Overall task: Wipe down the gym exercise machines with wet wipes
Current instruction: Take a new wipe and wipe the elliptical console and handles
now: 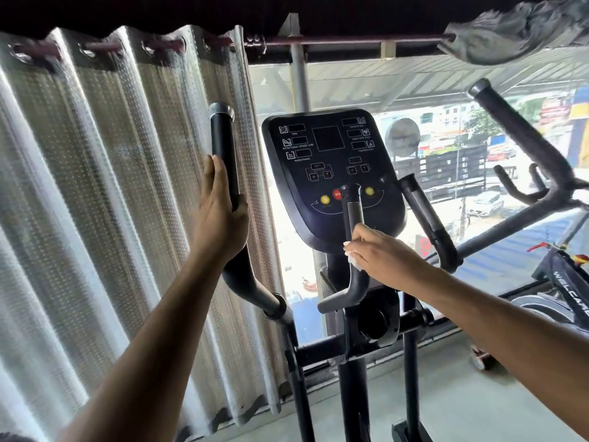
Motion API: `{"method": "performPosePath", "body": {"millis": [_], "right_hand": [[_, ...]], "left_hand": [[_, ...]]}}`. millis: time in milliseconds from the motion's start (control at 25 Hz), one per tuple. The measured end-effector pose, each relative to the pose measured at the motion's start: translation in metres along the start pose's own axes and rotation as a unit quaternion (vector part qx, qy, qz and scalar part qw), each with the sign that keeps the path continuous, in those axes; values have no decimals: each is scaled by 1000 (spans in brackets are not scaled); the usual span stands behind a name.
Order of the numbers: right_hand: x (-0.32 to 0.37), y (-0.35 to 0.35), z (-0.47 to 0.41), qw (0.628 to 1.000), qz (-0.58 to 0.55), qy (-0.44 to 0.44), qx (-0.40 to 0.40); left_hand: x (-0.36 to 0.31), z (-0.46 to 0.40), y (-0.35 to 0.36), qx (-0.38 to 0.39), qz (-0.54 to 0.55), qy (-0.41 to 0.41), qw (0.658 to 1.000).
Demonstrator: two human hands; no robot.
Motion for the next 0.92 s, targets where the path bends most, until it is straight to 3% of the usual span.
{"method": "performPosePath", "body": {"millis": [120,280,440,640,720,920], "right_hand": [[-7,-4,-18,999,-2,39,-6],[3,-32,-50,987,-123,78,-62],[30,-73,-100,975,-183,33,-123],[62,-127,-199,966,-174,-49,-187],[78,-135,-239,967,-141,-93,-189],[103,-114,-283,983,-61,-142,-102]], "left_hand": [[-5,8,-2,-2,16,13,1000],[-3,15,0,12,33,19,999],[12,30,2,33,92,68,993],[14,61,6,-60,-26,149,987],[15,68,6,-84,-58,180,978],[18,78,4,-49,-48,187,980]]}}
Point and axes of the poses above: each hand's wrist, its own z-axis away from the middle knuckle, its own y-axis out of the palm, x = y × z, the point moved 3 cm from there along -z, towards the middle knuckle
